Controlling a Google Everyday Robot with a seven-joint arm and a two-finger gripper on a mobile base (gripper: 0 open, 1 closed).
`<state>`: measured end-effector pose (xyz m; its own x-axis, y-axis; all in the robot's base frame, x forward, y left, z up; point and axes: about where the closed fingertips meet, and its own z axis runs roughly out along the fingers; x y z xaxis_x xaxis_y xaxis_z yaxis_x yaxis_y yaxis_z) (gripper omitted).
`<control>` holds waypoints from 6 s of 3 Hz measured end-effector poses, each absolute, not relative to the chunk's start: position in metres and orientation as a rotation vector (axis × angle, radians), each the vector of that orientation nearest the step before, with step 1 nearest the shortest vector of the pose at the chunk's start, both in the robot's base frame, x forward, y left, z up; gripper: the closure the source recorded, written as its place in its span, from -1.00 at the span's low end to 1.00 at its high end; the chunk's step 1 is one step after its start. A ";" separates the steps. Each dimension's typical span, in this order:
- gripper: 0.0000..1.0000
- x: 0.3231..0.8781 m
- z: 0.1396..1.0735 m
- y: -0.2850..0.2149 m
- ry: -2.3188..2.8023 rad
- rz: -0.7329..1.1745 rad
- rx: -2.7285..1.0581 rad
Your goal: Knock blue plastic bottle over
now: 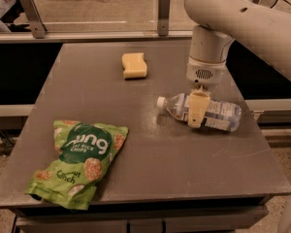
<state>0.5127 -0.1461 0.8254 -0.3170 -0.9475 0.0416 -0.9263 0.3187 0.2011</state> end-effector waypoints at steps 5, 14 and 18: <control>0.06 0.513 0.827 -0.148 -2.428 -0.207 1.729; -0.17 0.513 0.831 -0.152 -2.433 -0.201 1.719; -0.41 0.514 0.833 -0.152 -2.435 -0.200 1.716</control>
Offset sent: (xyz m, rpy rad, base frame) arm 0.0000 -0.0003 0.0005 -0.0004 0.0001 -0.0007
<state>0.5135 -0.1524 0.8327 -0.3309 -0.9423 0.0500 -0.9215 0.3341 0.1978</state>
